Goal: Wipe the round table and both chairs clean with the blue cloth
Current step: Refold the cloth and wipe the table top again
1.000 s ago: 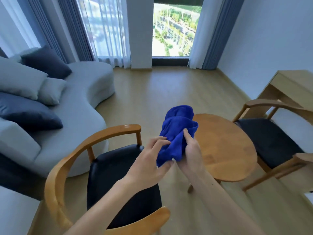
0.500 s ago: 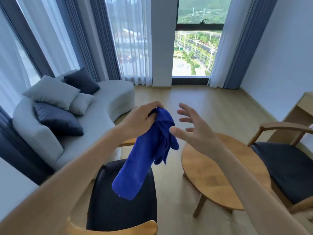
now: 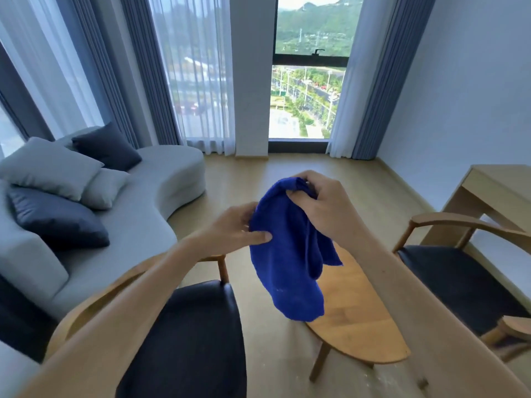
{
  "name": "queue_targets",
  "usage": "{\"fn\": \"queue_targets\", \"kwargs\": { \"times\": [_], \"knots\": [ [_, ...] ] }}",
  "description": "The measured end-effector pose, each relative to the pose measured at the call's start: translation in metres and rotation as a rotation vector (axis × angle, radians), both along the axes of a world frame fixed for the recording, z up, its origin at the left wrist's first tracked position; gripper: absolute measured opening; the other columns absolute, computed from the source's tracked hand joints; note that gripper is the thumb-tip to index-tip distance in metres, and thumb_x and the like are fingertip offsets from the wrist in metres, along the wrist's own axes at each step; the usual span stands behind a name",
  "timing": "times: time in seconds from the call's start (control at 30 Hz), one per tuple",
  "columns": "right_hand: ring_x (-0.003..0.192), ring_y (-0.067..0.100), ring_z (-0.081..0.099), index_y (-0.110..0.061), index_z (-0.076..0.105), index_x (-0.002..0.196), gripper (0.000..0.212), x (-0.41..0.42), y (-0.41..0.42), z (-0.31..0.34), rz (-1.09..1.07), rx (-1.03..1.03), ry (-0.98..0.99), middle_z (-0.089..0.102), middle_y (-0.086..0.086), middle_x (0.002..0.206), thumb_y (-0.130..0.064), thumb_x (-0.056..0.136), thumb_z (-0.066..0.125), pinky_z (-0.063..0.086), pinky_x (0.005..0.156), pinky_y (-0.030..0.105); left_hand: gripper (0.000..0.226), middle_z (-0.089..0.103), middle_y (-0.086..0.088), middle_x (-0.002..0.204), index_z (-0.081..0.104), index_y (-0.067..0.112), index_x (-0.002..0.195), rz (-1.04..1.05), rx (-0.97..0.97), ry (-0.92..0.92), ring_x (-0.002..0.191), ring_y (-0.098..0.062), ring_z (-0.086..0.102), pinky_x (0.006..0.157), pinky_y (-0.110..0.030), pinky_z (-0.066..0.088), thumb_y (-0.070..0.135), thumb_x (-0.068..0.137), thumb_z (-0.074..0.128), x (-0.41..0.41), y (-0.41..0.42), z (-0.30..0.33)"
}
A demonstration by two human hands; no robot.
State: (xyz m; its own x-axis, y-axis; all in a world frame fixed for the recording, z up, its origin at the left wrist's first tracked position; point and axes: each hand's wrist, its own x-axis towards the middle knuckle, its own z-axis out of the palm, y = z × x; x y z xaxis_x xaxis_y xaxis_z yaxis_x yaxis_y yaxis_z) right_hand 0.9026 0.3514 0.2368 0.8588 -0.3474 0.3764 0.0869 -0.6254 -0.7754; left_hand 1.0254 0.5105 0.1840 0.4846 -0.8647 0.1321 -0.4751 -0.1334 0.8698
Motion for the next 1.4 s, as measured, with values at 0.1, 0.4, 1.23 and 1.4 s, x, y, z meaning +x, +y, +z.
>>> {"fn": "queue_targets", "kwargs": {
  "times": [0.1,0.4,1.23,1.4],
  "knots": [
    [0.069,0.007,0.053,-0.014,0.061,0.089,0.012,-0.002,-0.015,0.013,-0.06,0.009,-0.033,0.06,-0.002,0.075,-0.01,0.095,0.052,0.041,0.063,0.017,0.043,0.066,0.003,0.118,0.053,0.02,0.128,-0.065,0.121,-0.011,0.105,-0.011,0.063,0.093,-0.025,0.049,0.01,0.088,0.066,0.008,-0.012,-0.029],
    [0.056,-0.003,0.041,-0.013,0.05,0.078,0.022,-0.019,-0.088,0.022,-0.406,0.063,-0.101,0.045,-0.005,0.068,-0.024,0.096,0.056,0.034,0.055,0.012,0.035,0.068,0.0,0.088,0.062,0.01,0.106,-0.066,0.158,0.068,0.082,-0.015,0.063,0.074,-0.036,0.051,0.038,0.086,0.058,0.04,-0.025,-0.076],
    [0.065,0.029,0.07,0.002,0.064,0.089,0.015,-0.081,-0.201,-0.118,-0.301,0.149,0.598,0.069,0.019,0.084,-0.007,0.084,0.053,0.059,0.054,0.035,0.013,0.063,-0.013,0.079,0.059,0.001,0.093,0.459,0.548,0.344,0.067,-0.029,0.066,0.062,-0.034,0.058,0.011,0.088,0.052,-0.041,-0.177,-0.069],
    [0.075,0.03,0.065,0.005,0.064,0.086,0.019,-0.076,-0.178,-0.141,-0.08,0.102,0.56,0.067,0.021,0.085,-0.007,0.087,0.05,0.054,0.065,0.038,0.021,0.069,-0.024,0.095,0.06,-0.007,0.105,0.409,0.448,0.696,0.084,-0.035,0.07,0.074,-0.043,0.059,0.007,0.091,0.055,-0.101,-0.223,-0.085]
  ]
}}
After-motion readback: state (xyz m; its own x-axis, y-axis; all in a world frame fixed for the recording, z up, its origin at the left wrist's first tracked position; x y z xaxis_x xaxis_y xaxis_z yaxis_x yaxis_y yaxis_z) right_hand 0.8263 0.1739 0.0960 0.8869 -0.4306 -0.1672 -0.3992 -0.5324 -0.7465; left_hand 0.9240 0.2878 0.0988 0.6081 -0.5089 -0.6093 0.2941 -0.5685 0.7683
